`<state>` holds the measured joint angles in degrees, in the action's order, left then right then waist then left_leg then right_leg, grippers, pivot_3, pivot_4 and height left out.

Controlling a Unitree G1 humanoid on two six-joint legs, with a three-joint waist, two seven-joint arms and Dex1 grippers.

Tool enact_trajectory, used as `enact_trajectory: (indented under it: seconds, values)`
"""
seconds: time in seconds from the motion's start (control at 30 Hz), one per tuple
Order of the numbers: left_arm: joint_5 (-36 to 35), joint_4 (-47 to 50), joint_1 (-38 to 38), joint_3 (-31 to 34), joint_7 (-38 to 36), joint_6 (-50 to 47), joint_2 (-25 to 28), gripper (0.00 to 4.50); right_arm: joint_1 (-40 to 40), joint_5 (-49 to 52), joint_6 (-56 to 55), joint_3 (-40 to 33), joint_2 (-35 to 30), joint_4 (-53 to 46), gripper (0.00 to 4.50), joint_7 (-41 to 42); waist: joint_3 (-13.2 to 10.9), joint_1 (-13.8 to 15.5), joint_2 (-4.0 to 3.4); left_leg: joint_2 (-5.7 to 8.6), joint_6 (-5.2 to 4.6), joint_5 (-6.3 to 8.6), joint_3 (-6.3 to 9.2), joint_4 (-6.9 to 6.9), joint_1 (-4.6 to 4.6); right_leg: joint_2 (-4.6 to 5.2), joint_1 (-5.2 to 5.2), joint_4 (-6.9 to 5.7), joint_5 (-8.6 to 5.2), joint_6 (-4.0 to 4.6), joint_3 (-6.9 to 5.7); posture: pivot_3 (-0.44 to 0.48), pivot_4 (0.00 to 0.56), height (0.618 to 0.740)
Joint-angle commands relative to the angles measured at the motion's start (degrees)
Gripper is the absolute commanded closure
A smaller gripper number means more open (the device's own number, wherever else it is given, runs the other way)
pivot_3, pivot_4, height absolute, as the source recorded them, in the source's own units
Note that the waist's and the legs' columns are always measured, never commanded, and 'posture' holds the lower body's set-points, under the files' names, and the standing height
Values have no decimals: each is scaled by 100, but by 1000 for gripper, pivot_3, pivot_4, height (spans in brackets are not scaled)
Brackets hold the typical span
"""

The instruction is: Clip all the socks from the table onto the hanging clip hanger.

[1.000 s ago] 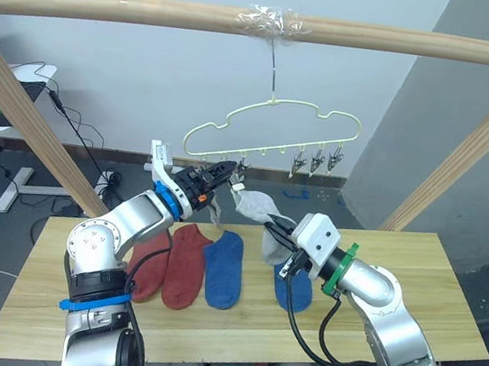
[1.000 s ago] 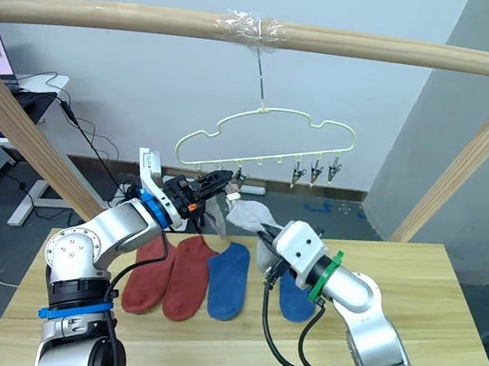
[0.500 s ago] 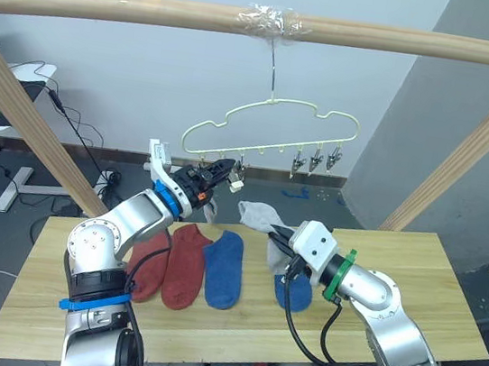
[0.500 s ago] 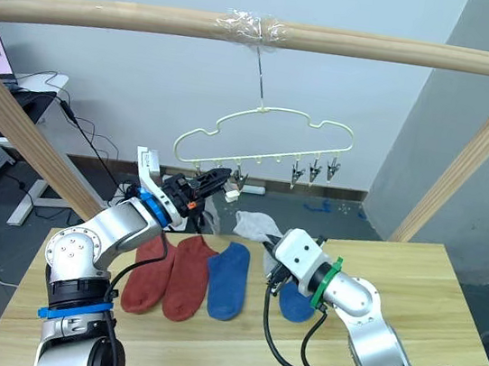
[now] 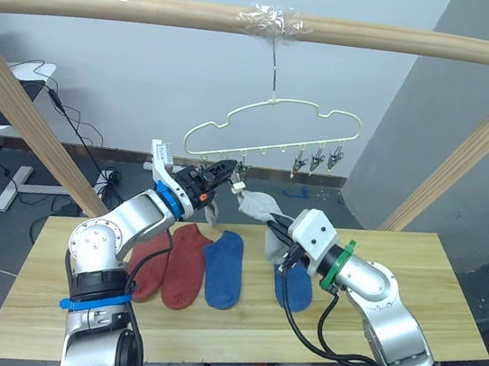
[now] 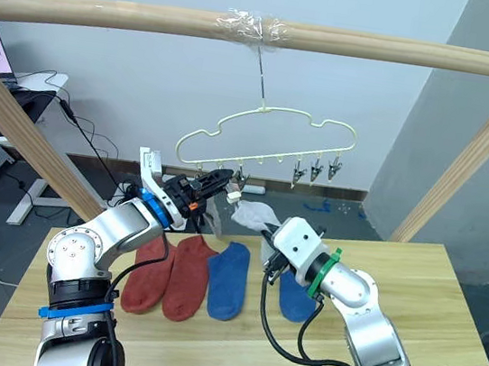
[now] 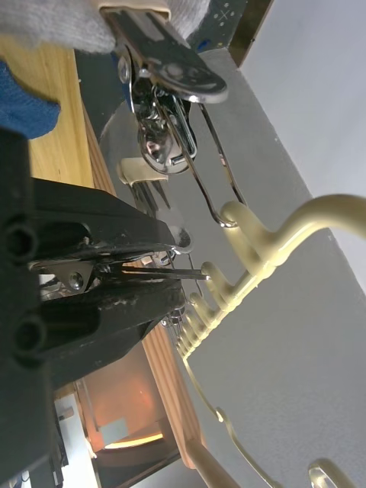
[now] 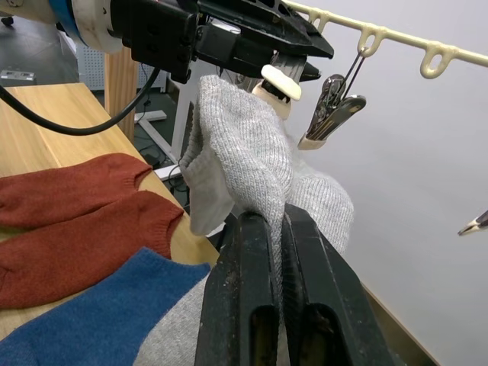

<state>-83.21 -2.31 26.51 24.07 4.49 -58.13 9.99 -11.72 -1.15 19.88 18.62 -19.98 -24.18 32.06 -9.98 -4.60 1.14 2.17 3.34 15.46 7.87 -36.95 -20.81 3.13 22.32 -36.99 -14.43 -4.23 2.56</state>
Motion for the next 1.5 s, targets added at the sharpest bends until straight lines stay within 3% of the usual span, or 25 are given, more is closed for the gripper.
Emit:
enact_trajectory:
  seconds: [0.03, 1.5]
  values:
    - [-122, 84, 19, -41, -18, 41, 39, 4305, -119, -45, -61, -16, 62, -59, 4477, -84, 0, 0, 0, 0, 0, 0, 0, 0, 0, 0, 0, 0, 0, 0, 0, -115, 152, 740]
    - [-64, 54, 37, -101, -33, 122, 63, 4305, -590, -805, -391, 378, 298, 331, 4477, -284, -3, -3, 2, 0, 1, 0, 1, 2, -4, 0, 3, 4, 0, -1, 0, -117, 149, 740]
